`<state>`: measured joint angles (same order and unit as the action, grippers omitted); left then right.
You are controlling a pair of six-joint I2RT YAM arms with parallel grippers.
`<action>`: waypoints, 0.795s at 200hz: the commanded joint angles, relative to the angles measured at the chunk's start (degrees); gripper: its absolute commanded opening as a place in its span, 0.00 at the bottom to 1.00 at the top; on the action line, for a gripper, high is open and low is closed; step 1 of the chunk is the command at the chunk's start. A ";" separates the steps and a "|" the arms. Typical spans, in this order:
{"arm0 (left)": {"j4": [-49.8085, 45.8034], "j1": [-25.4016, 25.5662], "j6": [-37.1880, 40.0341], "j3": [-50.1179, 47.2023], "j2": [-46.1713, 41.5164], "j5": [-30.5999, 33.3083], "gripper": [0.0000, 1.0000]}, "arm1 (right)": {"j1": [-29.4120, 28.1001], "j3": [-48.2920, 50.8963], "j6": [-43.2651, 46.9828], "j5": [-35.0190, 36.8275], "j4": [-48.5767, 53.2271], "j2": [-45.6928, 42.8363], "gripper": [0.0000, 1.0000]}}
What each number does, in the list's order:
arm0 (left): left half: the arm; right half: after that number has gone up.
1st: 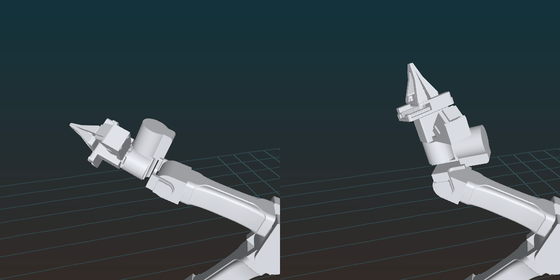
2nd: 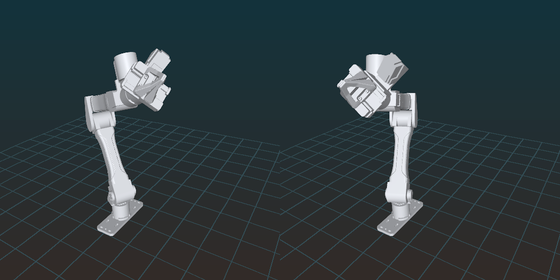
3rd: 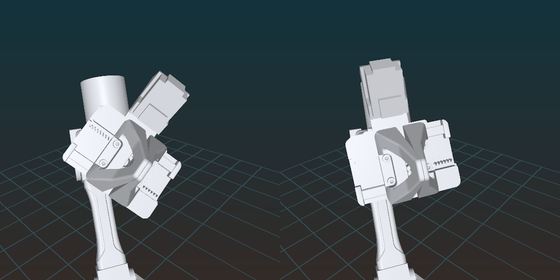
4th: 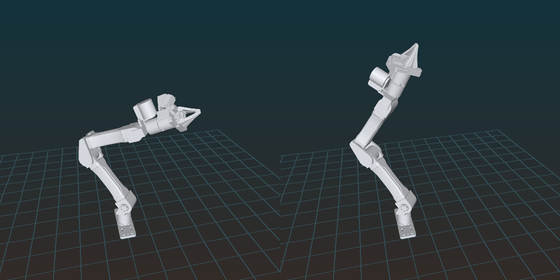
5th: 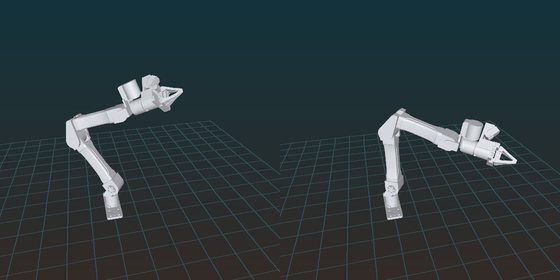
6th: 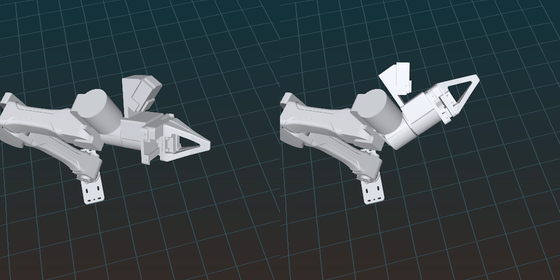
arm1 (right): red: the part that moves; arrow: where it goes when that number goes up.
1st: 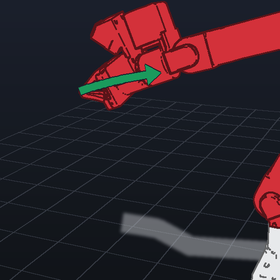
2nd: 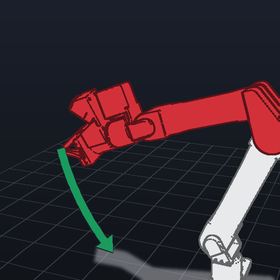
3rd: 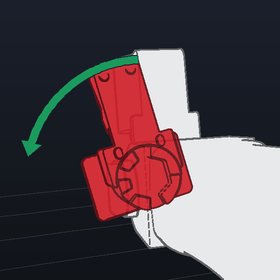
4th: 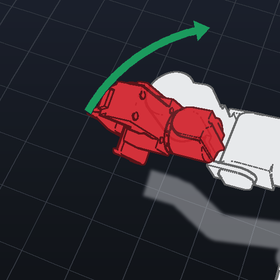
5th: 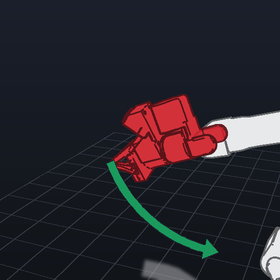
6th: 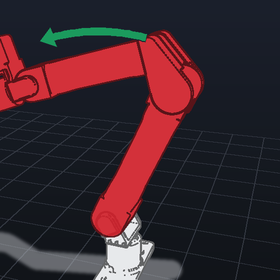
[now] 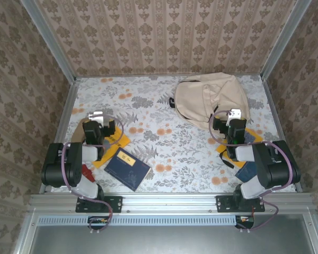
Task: Pack the student bag
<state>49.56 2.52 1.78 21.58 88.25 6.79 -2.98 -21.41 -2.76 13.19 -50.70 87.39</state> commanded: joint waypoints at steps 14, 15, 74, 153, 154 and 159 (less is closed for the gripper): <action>0.10 -0.59 0.64 1.31 -0.13 -1.46 1.00 | 0.26 -0.92 -0.31 -0.60 -0.45 0.34 1.00; 0.10 -0.59 0.66 1.34 -0.16 -1.44 1.00 | 0.26 -0.92 -0.31 -0.61 -0.45 0.38 1.00; -0.55 -1.07 1.26 1.67 -0.15 -4.58 1.00 | 0.26 -0.93 -0.40 -0.62 -0.32 0.33 1.00; -0.78 -1.44 1.12 1.80 -0.18 -5.27 1.00 | 0.26 -1.00 -0.31 -0.69 -0.25 0.33 1.00; -0.74 -1.45 1.07 1.75 -0.22 -5.24 1.00 | 0.26 -0.96 -0.31 -0.66 -0.31 0.33 1.00; -0.57 -1.38 1.16 1.59 -0.30 -5.21 1.00 | 0.24 -0.83 -0.38 -0.66 -0.59 0.27 1.00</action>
<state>48.64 1.45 1.83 22.00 88.25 2.70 -2.98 -21.41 -2.76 13.19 -50.70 87.39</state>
